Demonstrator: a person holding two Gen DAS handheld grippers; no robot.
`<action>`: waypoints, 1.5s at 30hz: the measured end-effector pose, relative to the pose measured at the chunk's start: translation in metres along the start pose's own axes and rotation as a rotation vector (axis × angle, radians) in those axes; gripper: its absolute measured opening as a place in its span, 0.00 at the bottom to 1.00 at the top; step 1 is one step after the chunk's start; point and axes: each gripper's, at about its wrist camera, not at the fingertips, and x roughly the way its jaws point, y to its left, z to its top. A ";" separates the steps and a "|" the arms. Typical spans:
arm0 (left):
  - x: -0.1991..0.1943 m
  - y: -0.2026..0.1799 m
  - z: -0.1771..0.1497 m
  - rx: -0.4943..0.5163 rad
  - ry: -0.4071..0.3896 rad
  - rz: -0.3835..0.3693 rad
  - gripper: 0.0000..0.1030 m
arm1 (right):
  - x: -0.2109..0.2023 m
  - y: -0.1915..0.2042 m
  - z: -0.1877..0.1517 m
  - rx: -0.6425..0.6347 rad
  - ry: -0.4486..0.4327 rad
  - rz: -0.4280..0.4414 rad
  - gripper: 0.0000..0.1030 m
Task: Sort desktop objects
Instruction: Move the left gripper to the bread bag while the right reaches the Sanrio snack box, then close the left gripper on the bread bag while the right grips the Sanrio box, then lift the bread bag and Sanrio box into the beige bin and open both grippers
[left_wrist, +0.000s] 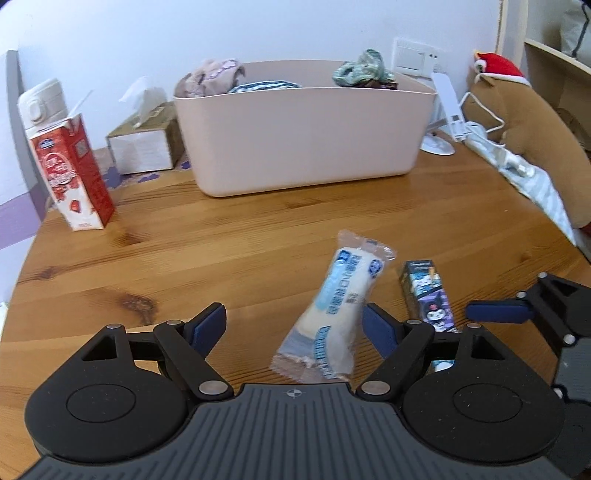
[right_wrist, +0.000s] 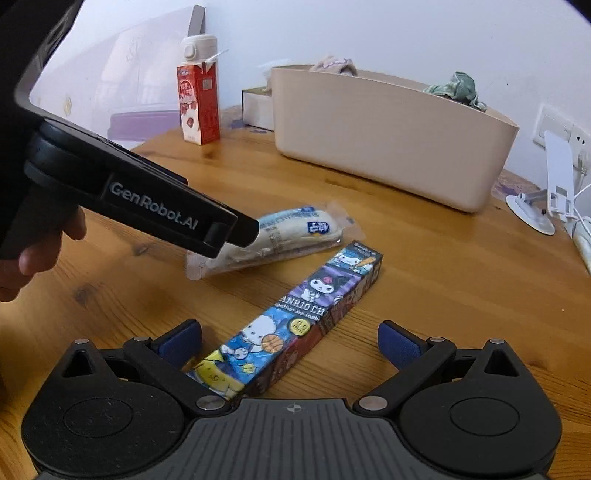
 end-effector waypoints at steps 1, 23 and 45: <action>0.002 -0.002 0.001 0.006 0.005 -0.011 0.81 | 0.000 -0.005 0.000 0.011 -0.002 -0.018 1.00; 0.034 -0.030 0.004 0.043 -0.005 -0.037 0.35 | -0.011 -0.052 0.002 0.096 -0.066 -0.101 0.21; -0.014 -0.011 0.014 -0.041 -0.079 -0.044 0.25 | -0.073 -0.073 0.021 0.149 -0.235 -0.120 0.21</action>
